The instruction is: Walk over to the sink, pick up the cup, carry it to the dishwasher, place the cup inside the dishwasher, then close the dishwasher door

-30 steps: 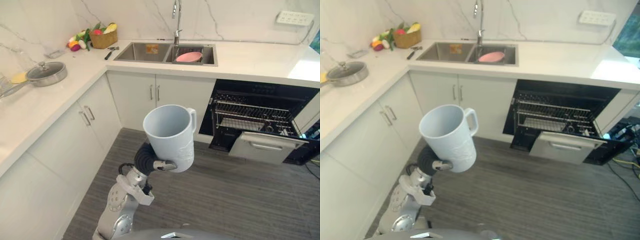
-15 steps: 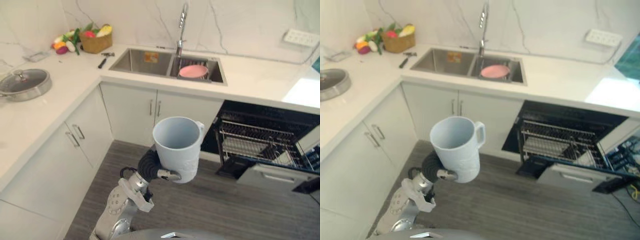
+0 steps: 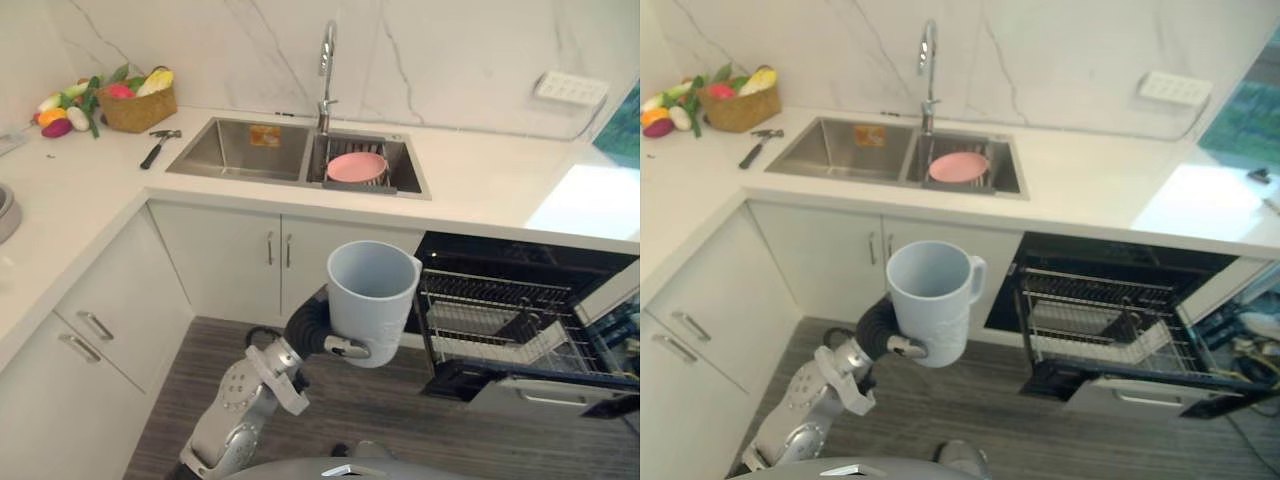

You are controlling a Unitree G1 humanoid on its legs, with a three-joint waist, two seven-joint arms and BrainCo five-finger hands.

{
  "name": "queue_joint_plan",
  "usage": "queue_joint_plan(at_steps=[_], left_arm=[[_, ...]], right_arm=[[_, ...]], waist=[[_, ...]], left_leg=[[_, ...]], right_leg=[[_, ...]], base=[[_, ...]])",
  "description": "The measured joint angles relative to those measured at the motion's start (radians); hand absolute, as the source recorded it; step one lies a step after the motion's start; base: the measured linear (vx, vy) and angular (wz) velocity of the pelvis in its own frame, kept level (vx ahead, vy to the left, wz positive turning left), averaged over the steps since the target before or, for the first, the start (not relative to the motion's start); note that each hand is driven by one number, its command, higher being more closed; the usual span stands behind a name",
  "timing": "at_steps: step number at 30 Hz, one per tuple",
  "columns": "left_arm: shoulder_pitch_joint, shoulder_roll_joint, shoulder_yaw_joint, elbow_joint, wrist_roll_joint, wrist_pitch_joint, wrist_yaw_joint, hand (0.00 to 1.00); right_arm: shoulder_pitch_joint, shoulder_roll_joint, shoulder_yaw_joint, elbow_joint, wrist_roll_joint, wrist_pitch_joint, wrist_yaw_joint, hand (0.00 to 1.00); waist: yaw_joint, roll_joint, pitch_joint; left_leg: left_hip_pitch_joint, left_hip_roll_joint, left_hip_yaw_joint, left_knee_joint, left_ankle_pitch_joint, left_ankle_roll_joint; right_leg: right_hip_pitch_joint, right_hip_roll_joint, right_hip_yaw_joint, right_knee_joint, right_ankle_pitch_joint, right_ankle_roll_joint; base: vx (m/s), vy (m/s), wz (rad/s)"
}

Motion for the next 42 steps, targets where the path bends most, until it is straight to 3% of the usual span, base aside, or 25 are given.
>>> queue_joint_plan(at_steps=[1, 2, 3, 5, 7, 10, 12, 14, 17, 18, 20, 24, 25, 27, 28, 29, 30, 31, 32, 33, 34, 38, 42], left_arm=[[0.0, -0.004, -0.002, -0.004, 0.0, 0.0, 0.0, 1.0], [0.001, -0.012, 0.0, -0.007, 0.0, 0.0, 0.002, 1.0], [0.003, -0.021, 0.0, -0.007, 0.0, -0.001, 0.004, 1.0], [0.023, -0.038, 0.0, -0.007, 0.0, -0.005, 0.004, 1.0], [0.055, -0.029, 0.002, -0.006, 0.003, -0.021, -0.002, 1.0], [0.096, -0.027, 0.031, -0.001, 0.009, -0.032, -0.001, 1.0], [0.094, -0.031, 0.043, 0.006, 0.01, -0.033, 0.009, 1.0], [0.094, -0.031, 0.048, 0.007, 0.019, -0.034, 0.028, 1.0], [0.074, -0.024, 0.041, -0.004, 0.027, -0.03, 0.034, 1.0], [0.06, -0.024, 0.038, -0.008, 0.026, -0.028, 0.036, 1.0], [0.047, -0.024, 0.034, -0.009, 0.025, -0.02, 0.046, 1.0], [0.009, -0.025, -0.064, -0.024, 0.016, 0.013, 0.05, 1.0], [0.001, -0.019, -0.081, -0.032, 0.017, 0.021, 0.042, 1.0], [-0.01, -0.013, -0.093, -0.039, 0.017, 0.024, 0.03, 1.0], [-0.01, -0.013, -0.08, -0.039, 0.019, 0.024, 0.036, 1.0], [-0.01, -0.012, -0.07, -0.039, 0.022, 0.024, 0.048, 1.0], [-0.01, -0.011, -0.034, -0.043, 0.028, 0.025, 0.072, 1.0], [-0.012, -0.008, 0.015, -0.047, 0.028, 0.026, 0.098, 1.0], [-0.014, -0.005, 0.037, -0.047, 0.027, 0.026, 0.109, 1.0], [-0.023, 0.005, 0.071, -0.046, 0.027, 0.026, 0.124, 1.0], [-0.028, 0.017, 0.09, -0.046, 0.026, 0.026, 0.14, 1.0], [-0.046, 0.019, 0.068, -0.036, 0.027, 0.026, 0.167, 1.0], [-0.051, 0.018, 0.079, -0.028, 0.043, 0.014, 0.225, 1.0]], right_arm=[[-0.006, -0.002, 0.002, -0.001, -0.001, 0.005, 0.001, 0.0], [-0.019, -0.006, 0.006, 0.001, -0.001, 0.021, 0.0, 0.0], [-0.016, -0.013, 0.008, -0.008, 0.001, 0.033, -0.002, 0.0], [-0.012, -0.042, 0.027, -0.017, 0.006, 0.046, -0.004, 0.0], [-0.018, -0.056, 0.038, 0.013, 0.018, 0.06, -0.004, 0.0], [-0.043, -0.076, 0.067, 0.055, 0.016, 0.066, -0.002, 0.0], [-0.063, -0.078, 0.067, 0.088, 0.009, 0.069, 0.001, 0.0], [-0.07, -0.078, 0.072, 0.106, 0.006, 0.068, 0.001, 0.0], [-0.079, -0.06, 0.075, 0.125, 0.008, 0.06, -0.03, 0.0], [-0.077, -0.049, 0.076, 0.125, 0.012, 0.058, -0.041, 0.0], [-0.062, -0.042, 0.076, 0.123, 0.021, 0.041, -0.046, 0.0], [-0.04, -0.037, 0.089, 0.084, 0.061, 0.014, -0.06, 0.0], [-0.033, -0.035, 0.097, 0.078, 0.061, 0.008, -0.071, 0.0], [-0.021, -0.027, 0.095, 0.082, 0.063, -0.013, -0.074, 0.0], [-0.024, -0.024, 0.092, 0.088, 0.061, -0.021, -0.073, 0.0], [-0.025, -0.024, 0.092, 0.093, 0.059, -0.024, -0.07, 0.0], [-0.029, -0.023, 0.093, 0.095, 0.055, -0.024, -0.064, 0.0], [-0.047, -0.018, 0.094, 0.118, 0.04, -0.029, -0.058, 0.0], [-0.054, -0.015, 0.094, 0.129, 0.039, -0.032, -0.057, 0.0], [-0.059, -0.016, 0.097, 0.135, 0.038, -0.049, -0.047, 0.0], [-0.06, -0.027, 0.109, 0.143, 0.037, -0.063, -0.038, 0.0], [-0.06, -0.042, 0.158, 0.123, 0.029, -0.091, -0.026, 0.0], [-0.061, -0.074, 0.258, 0.075, -0.037, -0.087, -0.049, 0.0]], waist=[[-0.001, 0.004, 0.008], [0.005, -0.002, 0.028], [0.019, 0.007, 0.039], [0.034, 0.019, 0.045], [0.053, 0.02, 0.045], [0.053, 0.015, 0.044], [0.054, 0.009, 0.049], [0.055, 0.016, 0.051], [0.06, -0.013, 0.052], [0.071, -0.028, 0.046], [0.082, -0.024, 0.048], [0.055, -0.028, 0.046], [0.057, -0.039, 0.041], [0.059, -0.043, 0.025], [0.062, -0.06, 0.018], [0.062, -0.05, 0.017], [0.063, -0.059, 0.012], [0.061, -0.068, 0.012], [0.058, -0.073, 0.009], [0.06, -0.079, 0.006], [0.065, -0.067, 0.006], [0.057, -0.056, 0.006], [0.083, -0.054, 0.008]], left_leg=[[-0.011, 0.016, 0.0, 0.056, 0.006, -0.003], [-0.084, 0.055, -0.005, 0.245, 0.024, 0.017], [-0.186, 0.112, -0.015, 0.476, 0.083, 0.07], [-0.293, 0.135, -0.053, 0.664, 0.08, 0.073], [-0.327, 0.069, -0.067, 0.62, 0.029, 0.066], [-0.334, -0.051, -0.11, 0.254, 0.012, 0.078], [-0.316, -0.105, -0.199, 0.064, 0.072, 0.092], [-0.285, -0.134, -0.291, -0.081, 0.284, 0.1], [-0.268, -0.157, -0.252, -0.09, 0.268, 0.12], [-0.264, -0.161, -0.225, -0.101, 0.269, 0.122], [-0.237, -0.162, -0.181, -0.116, 0.264, 0.13], [-0.219, -0.152, -0.14, -0.11, 0.233, 0.127], [-0.218, -0.147, -0.128, -0.107, 0.225, 0.121], [-0.217, -0.134, -0.09, -0.099, 0.218, 0.109], [-0.215, -0.121, -0.057, -0.098, 0.22, 0.108], [-0.216, -0.112, -0.041, -0.097, 0.221, 0.105], [-0.218, -0.09, -0.006, -0.096, 0.221, 0.104], [-0.227, -0.072, 0.015, -0.093, 0.221, 0.104], [-0.235, -0.067, 0.018, -0.09, 0.221, 0.105], [-0.241, -0.059, 0.011, -0.09, 0.212, 0.102], [-0.244, -0.056, -0.013, -0.102, 0.203, 0.09], [-0.269, -0.064, -0.009, -0.109, 0.203, 0.09], [-0.306, -0.072, 0.0, -0.094, 0.202, 0.097]], right_leg=[[0.005, 0.009, -0.003, 0.01, -0.026, -0.013], [0.028, 0.023, -0.002, 0.011, -0.046, -0.026], [0.058, 0.047, 0.007, -0.006, -0.058, -0.038], [0.096, 0.079, 0.026, -0.042, -0.063, -0.046], [0.15, 0.09, 0.078, -0.103, -0.056, -0.052], [0.199, 0.094, 0.171, -0.179, -0.016, -0.04], [0.215, 0.093, 0.213, -0.194, -0.011, -0.028], [0.252, 0.1, 0.269, -0.219, -0.019, 0.001], [0.254, 0.064, 0.299, -0.24, -0.02, 0.025], [0.248, 0.052, 0.299, -0.253, -0.011, 0.039], [0.252, 0.042, 0.298, -0.263, -0.005, 0.045], [0.235, 0.037, 0.297, -0.231, -0.039, 0.039], [0.219, 0.029, 0.282, -0.207, -0.056, 0.041], [0.184, -0.024, 0.153, -0.147, -0.088, 0.027], [0.166, -0.057, 0.073, -0.123, -0.089, 0.015], [0.16, -0.073, 0.026, -0.114, -0.088, -0.011], [0.148, -0.092, -0.057, -0.106, -0.078, -0.058], [0.128, -0.084, -0.073, -0.115, -0.056, -0.074], [0.118, -0.072, -0.057, -0.13, -0.036, -0.058], [0.115, -0.051, -0.037, -0.171, 0.008, -0.009], [0.115, -0.035, -0.009, -0.214, 0.04, 0.011], [0.111, -0.026, 0.02, -0.304, 0.104, 0.053], [0.147, -0.014, 0.023, -0.462, 0.205, 0.068]], base=[[0.22, -0.25, 0.0], [0.25, -0.291, -0.12], [0.23, -0.257, -0.23], [0.22, -0.144, -0.49], [0.26, -0.082, -0.78], [0.2, -0.023, -0.89], [-0.06, 0.032, -0.75], [0.01, 0.124, -0.8], [0.15, 0.17, -0.41], [0.08, 0.137, -0.41], [0.05, 0.087, -0.62], [-0.04, 0.011, -0.35], [-0.03, -0.024, -0.38], [0.03, -0.015, -0.66], [0.06, -0.014, -0.84], [0.09, -0.051, -1.01], [0.07, -0.075, -1.05], [0.06, -0.095, -1.01], [0.04, -0.104, -0.9], [0.05, -0.09, -0.81], [0.05, -0.065, -0.79], [0.03, 0.022, -0.28], [-0.02, 0.034, -0.06]])
